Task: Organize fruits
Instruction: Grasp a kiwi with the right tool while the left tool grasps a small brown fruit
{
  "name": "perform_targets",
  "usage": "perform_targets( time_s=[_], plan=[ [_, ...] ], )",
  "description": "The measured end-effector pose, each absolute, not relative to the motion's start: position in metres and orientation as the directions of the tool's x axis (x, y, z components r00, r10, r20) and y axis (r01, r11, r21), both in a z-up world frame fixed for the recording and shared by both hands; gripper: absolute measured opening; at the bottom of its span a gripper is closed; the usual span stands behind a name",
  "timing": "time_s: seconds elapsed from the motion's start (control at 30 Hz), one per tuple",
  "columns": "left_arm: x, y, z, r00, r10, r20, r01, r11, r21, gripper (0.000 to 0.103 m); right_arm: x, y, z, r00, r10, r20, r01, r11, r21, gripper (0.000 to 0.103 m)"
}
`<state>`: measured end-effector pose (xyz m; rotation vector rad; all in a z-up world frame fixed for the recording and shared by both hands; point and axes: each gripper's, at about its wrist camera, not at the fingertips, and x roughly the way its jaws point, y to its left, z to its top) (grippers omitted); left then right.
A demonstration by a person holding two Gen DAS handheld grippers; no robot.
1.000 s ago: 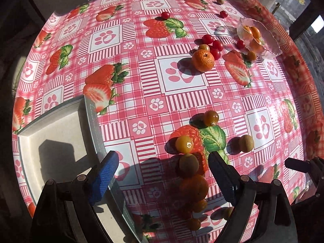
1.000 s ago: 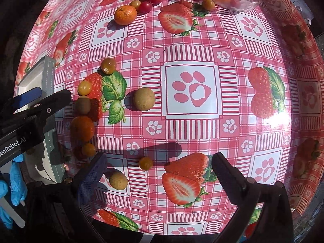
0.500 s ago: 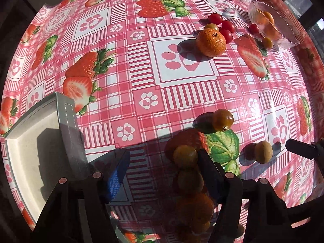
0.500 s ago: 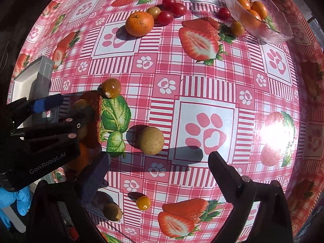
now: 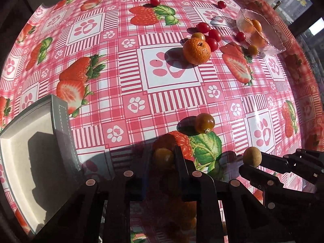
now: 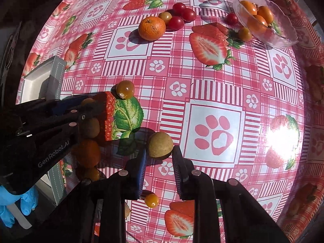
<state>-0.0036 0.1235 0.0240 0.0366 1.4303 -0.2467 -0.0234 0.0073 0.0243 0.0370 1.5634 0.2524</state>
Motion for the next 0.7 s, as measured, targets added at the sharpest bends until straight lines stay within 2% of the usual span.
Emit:
perform_targets(
  time_s=[0.4, 0.7],
  plan=[
    [-0.024, 0.149, 0.072, 0.189, -0.215, -0.958, 0.166, 0.969, -0.185, 0.023, -0.061, -0.02, 0.06, 0.016, 0.249, -0.968, -0.087, 0.965, 0.247, 0.028],
    [-0.059, 0.183, 0.089, 0.238, -0.201, -0.95, 0.12, 0.977, -0.177, 0.023, -0.062, 0.0, 0.083, 0.026, 0.257, -0.966, -0.112, 0.961, 0.253, 0.028]
  ],
)
